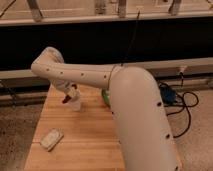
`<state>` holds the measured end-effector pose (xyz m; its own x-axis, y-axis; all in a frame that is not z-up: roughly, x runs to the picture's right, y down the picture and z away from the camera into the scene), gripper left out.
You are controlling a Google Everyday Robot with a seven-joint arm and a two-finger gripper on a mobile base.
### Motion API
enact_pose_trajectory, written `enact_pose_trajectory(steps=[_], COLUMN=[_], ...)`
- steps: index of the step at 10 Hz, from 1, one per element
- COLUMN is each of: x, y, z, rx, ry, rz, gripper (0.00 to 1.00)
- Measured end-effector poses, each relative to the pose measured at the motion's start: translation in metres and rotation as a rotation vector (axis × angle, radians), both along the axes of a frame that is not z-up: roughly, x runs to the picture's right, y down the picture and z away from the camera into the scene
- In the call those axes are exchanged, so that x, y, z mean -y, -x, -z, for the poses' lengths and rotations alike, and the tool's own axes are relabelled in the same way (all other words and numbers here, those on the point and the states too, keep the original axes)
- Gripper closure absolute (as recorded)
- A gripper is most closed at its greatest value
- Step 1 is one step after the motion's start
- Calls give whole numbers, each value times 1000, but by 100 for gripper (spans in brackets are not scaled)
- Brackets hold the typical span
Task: Place the pepper in the ceramic cup
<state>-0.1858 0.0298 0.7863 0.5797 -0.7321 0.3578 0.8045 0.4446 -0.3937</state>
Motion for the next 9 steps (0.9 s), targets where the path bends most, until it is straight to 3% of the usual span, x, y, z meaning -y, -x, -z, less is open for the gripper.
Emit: enact_pose_trajectory(steps=[5, 7, 9], x=[-1, -1, 0], y=[-7, -11, -13], z=[-4, -5, -5], rx=[-9, -14, -15], ry=[-2, -2, -3], rz=[4, 4, 7], gripper=[42, 43, 58])
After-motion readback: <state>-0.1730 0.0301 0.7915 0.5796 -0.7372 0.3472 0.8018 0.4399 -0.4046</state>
